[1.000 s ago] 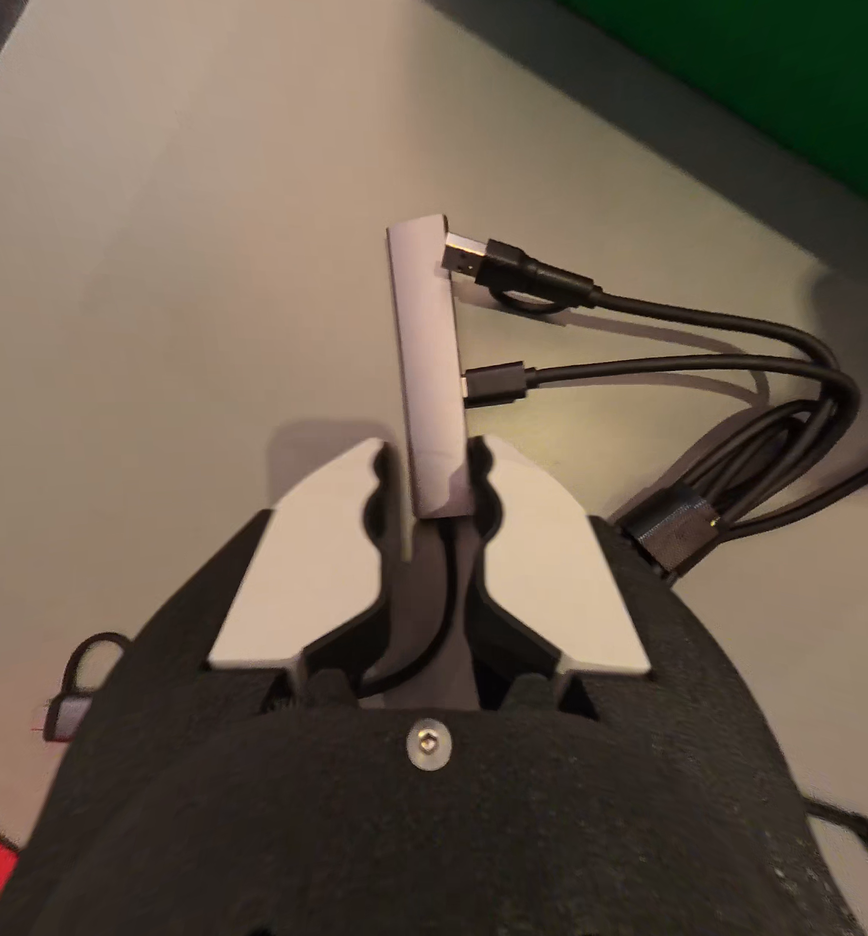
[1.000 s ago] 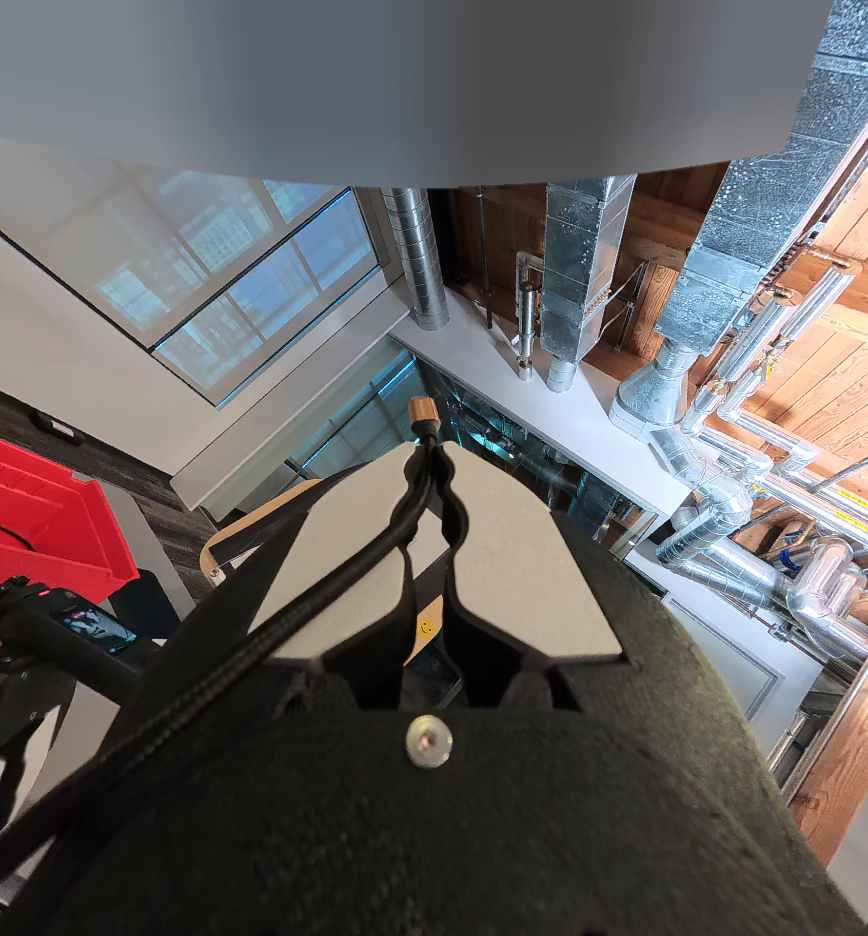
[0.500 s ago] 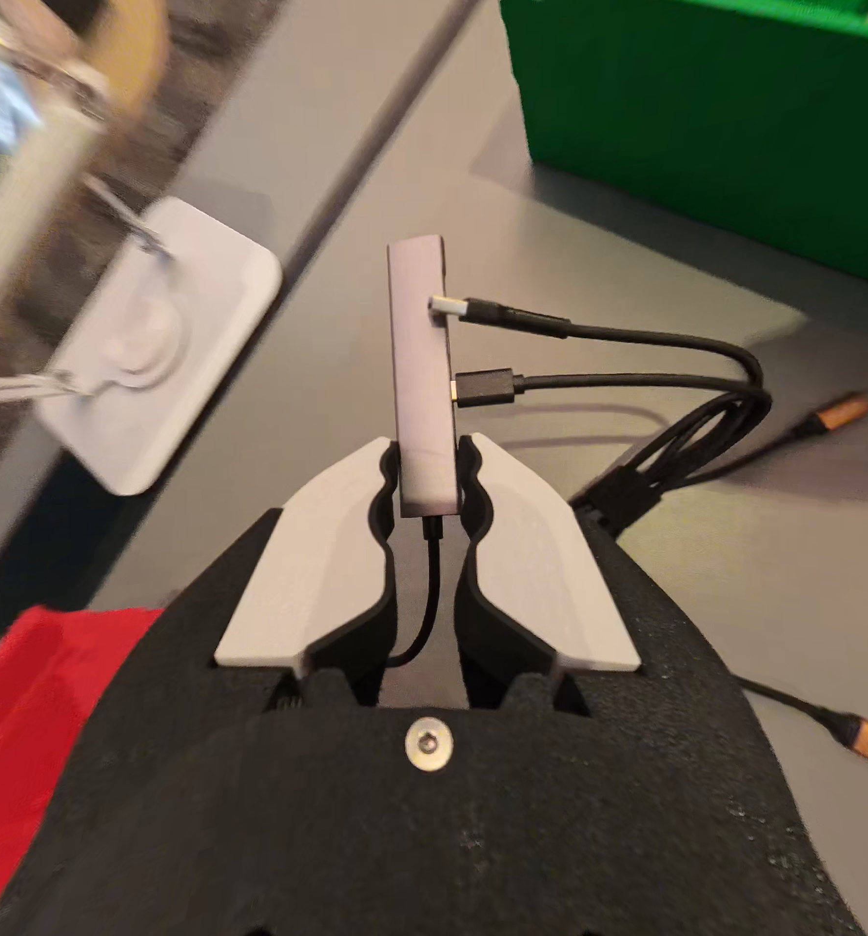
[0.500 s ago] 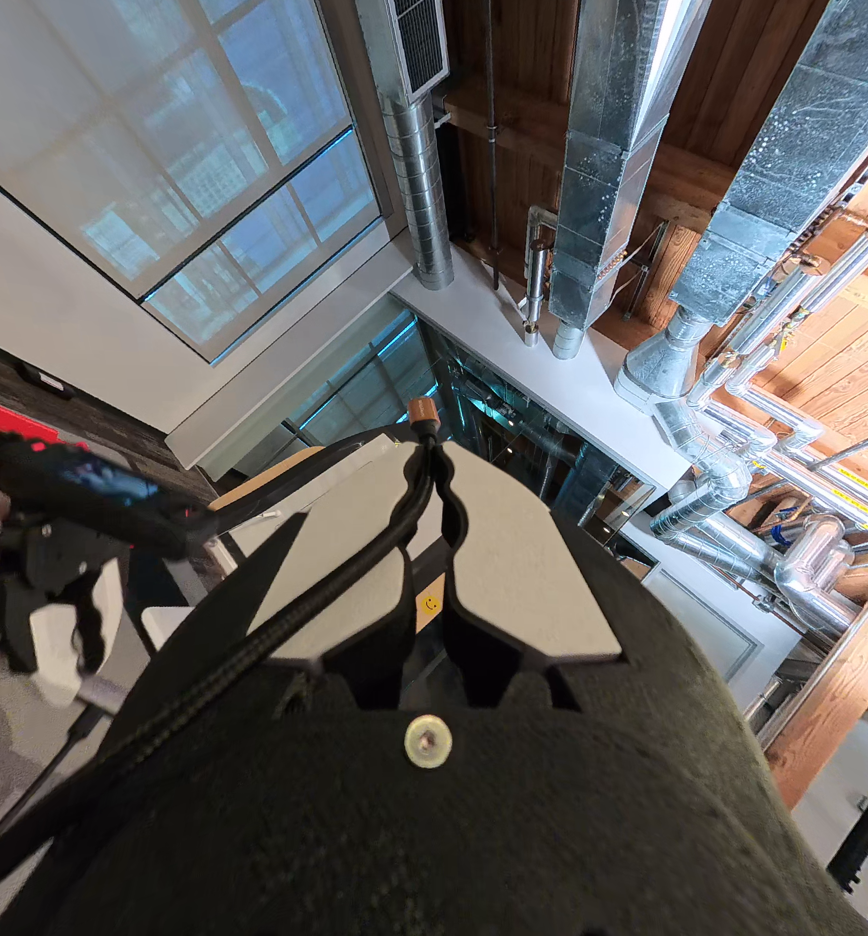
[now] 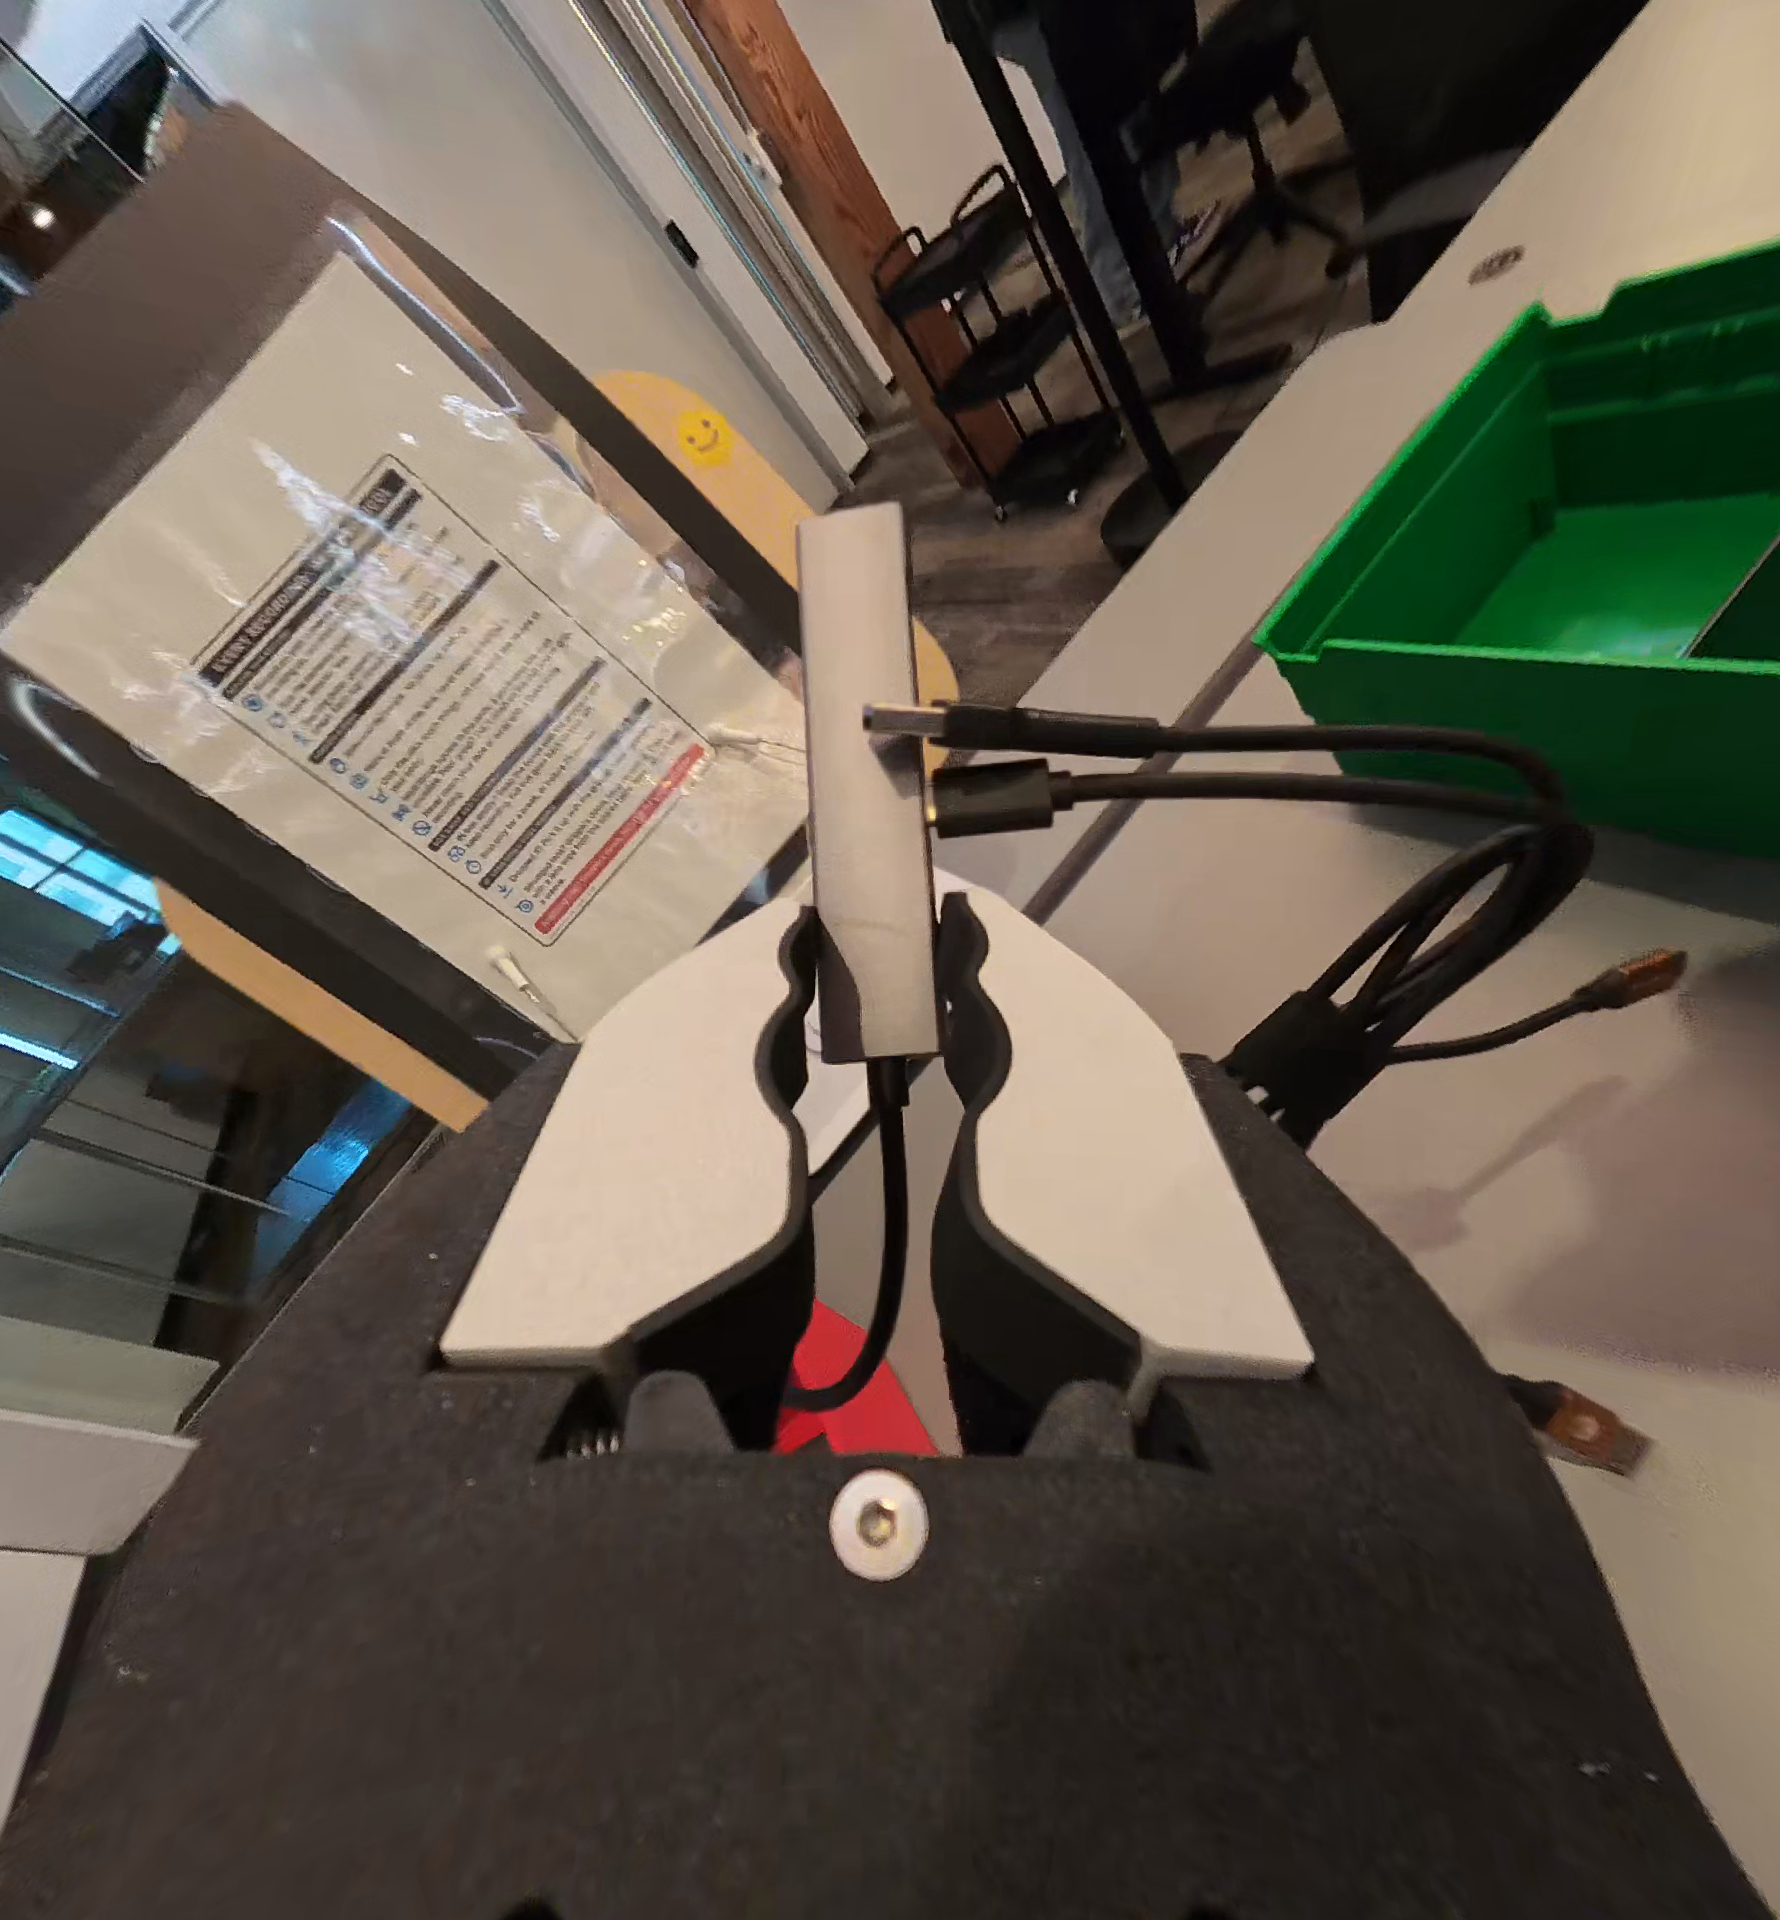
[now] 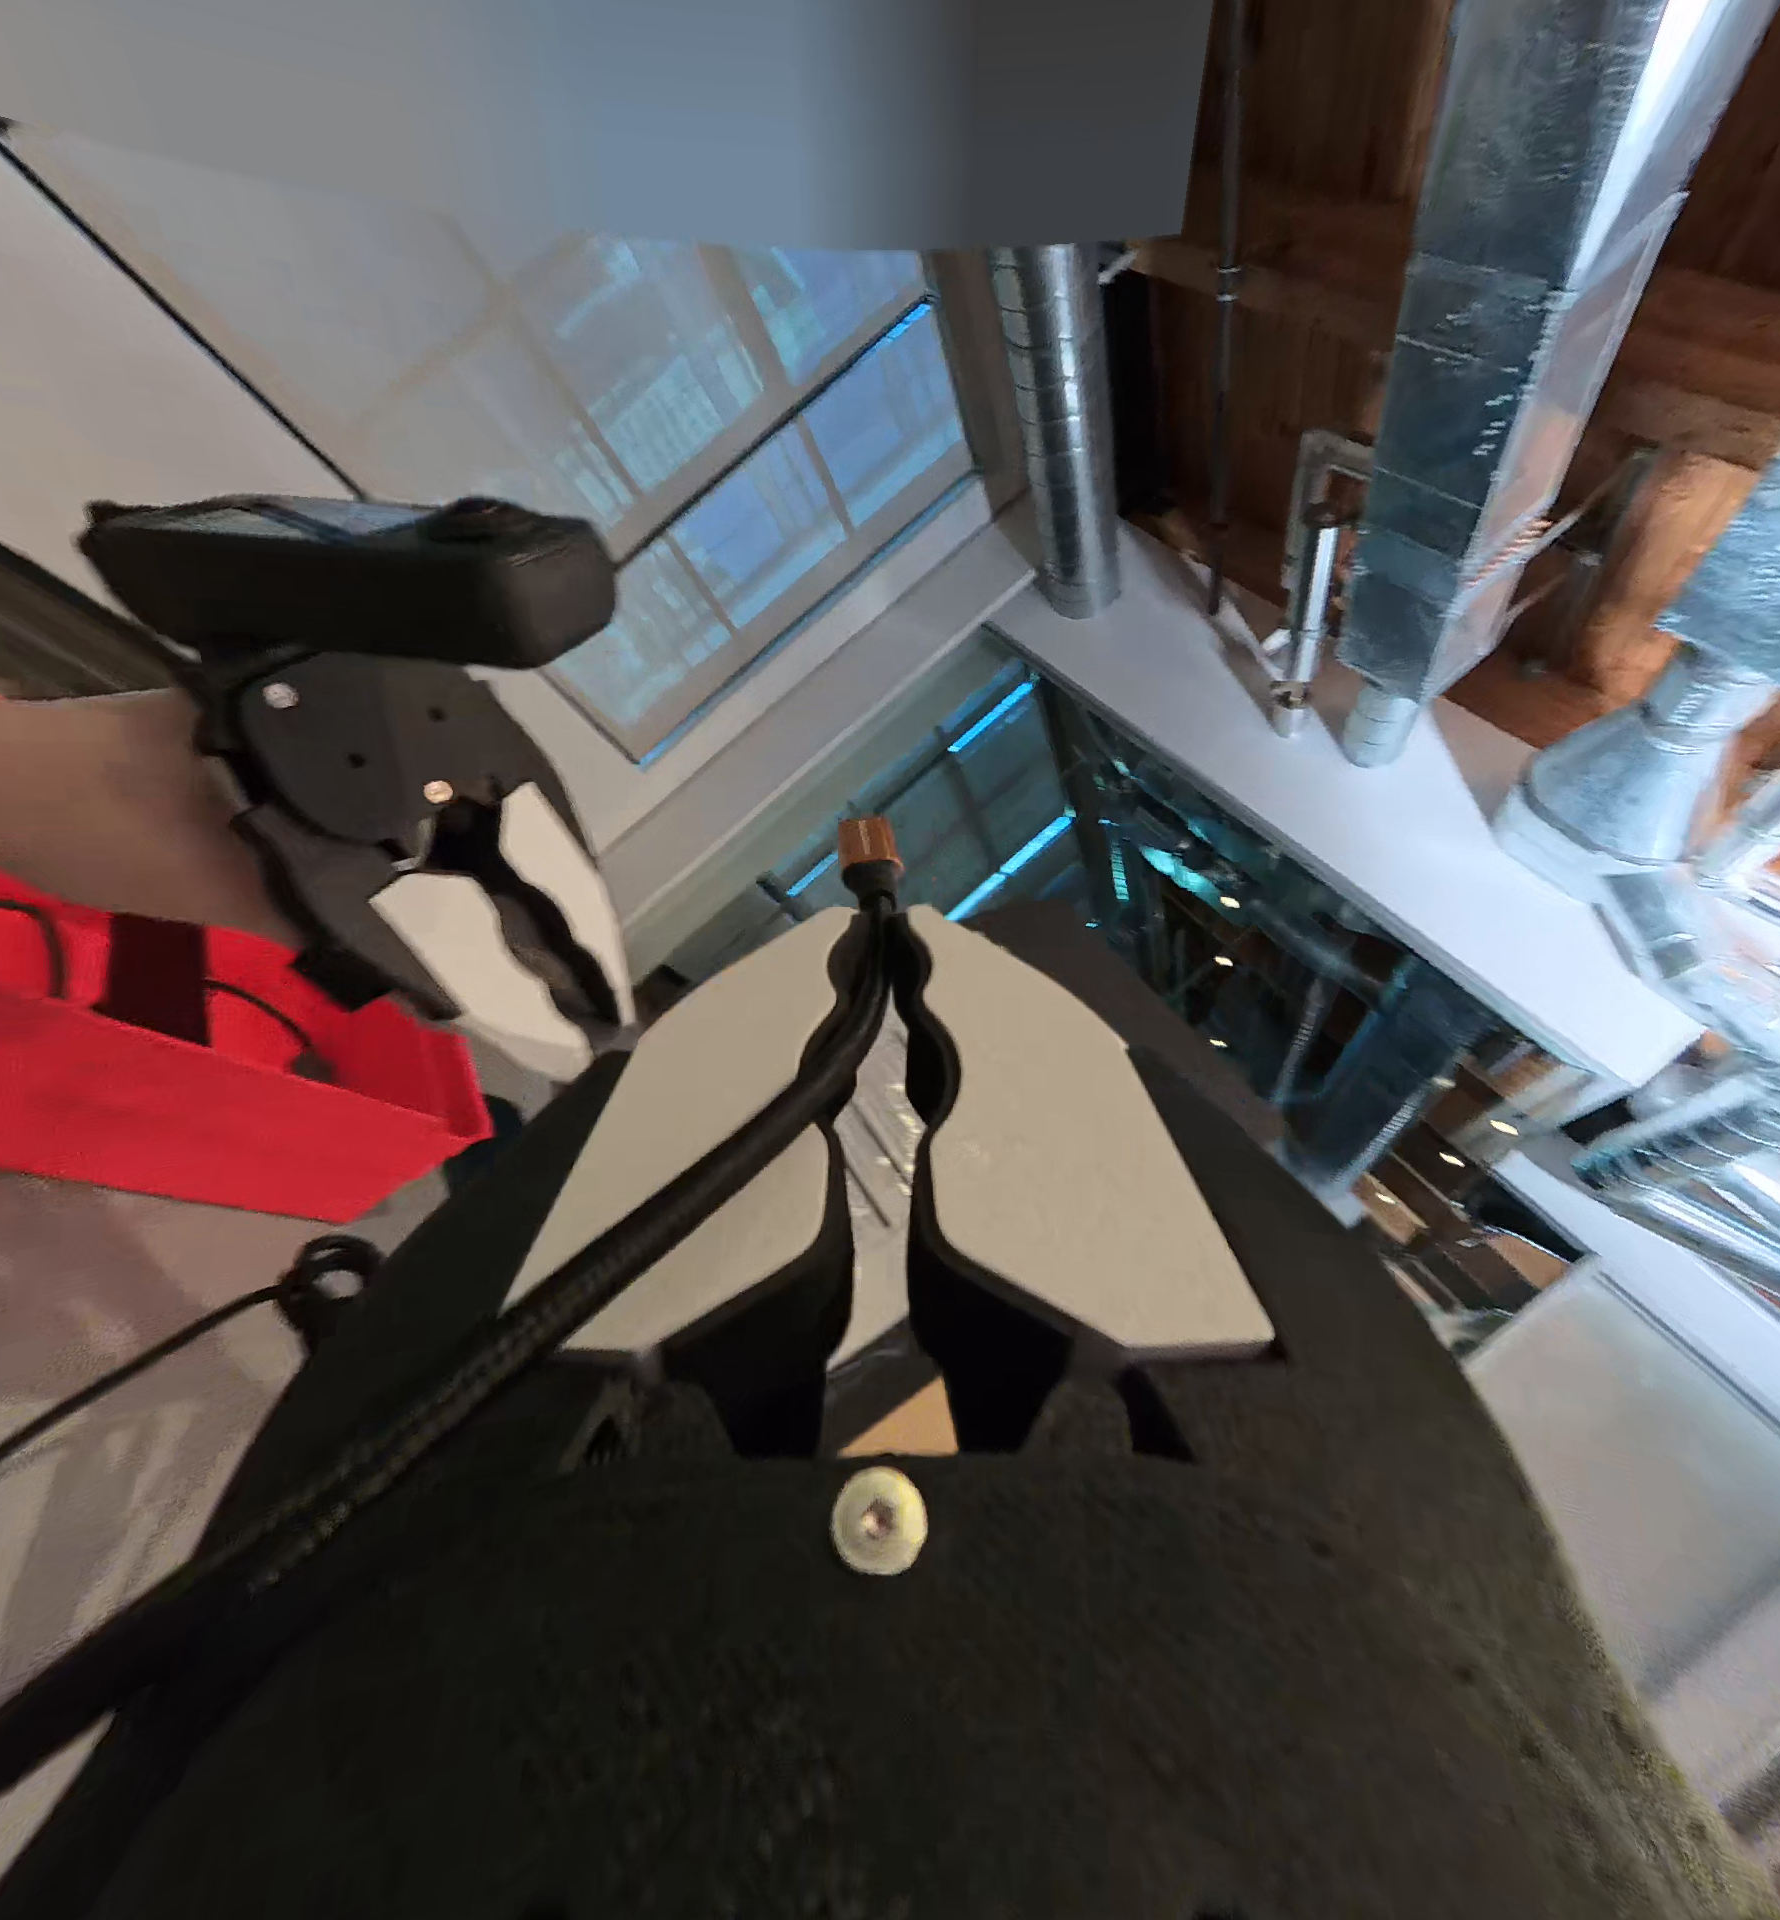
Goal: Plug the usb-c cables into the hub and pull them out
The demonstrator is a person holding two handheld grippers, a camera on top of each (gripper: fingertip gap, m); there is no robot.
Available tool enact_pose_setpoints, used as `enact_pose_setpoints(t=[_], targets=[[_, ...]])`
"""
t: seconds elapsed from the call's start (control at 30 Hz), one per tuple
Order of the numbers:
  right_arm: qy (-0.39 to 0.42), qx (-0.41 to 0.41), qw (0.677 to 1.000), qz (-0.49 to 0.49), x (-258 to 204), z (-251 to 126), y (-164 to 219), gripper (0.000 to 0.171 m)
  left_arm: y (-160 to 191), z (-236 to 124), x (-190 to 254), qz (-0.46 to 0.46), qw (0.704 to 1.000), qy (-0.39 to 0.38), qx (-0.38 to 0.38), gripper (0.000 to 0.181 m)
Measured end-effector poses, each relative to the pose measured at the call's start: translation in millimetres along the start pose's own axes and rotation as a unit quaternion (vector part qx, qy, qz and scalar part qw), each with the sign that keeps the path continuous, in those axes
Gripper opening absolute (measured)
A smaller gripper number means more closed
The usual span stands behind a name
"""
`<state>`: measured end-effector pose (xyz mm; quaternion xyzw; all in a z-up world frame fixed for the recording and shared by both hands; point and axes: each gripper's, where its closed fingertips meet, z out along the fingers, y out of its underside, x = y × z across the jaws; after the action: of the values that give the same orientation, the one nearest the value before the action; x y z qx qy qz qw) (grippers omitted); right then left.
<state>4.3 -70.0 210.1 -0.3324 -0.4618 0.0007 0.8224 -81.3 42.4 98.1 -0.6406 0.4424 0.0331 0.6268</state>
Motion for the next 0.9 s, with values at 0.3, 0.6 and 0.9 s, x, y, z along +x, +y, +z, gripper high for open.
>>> enact_pose_setpoints(t=[0.3, 0.6, 0.9], targets=[[-0.029, -0.004, 0.997, 0.069, -15, 22, 15, 0.004, -36, -43, -26, -0.016, 0.994, -0.042, 0.104, 0.022], [0.034, -0.006, 0.999, 0.021, -10, 29, 17, 0.004, -58, -65, -23, -0.137, 0.967, 0.061, 0.204, 0.022], [0.04, -0.003, 0.999, 0.017, -14, 33, 10, 0.005, -64, -72, -23, -0.127, 0.965, 0.057, 0.222, 0.022]])
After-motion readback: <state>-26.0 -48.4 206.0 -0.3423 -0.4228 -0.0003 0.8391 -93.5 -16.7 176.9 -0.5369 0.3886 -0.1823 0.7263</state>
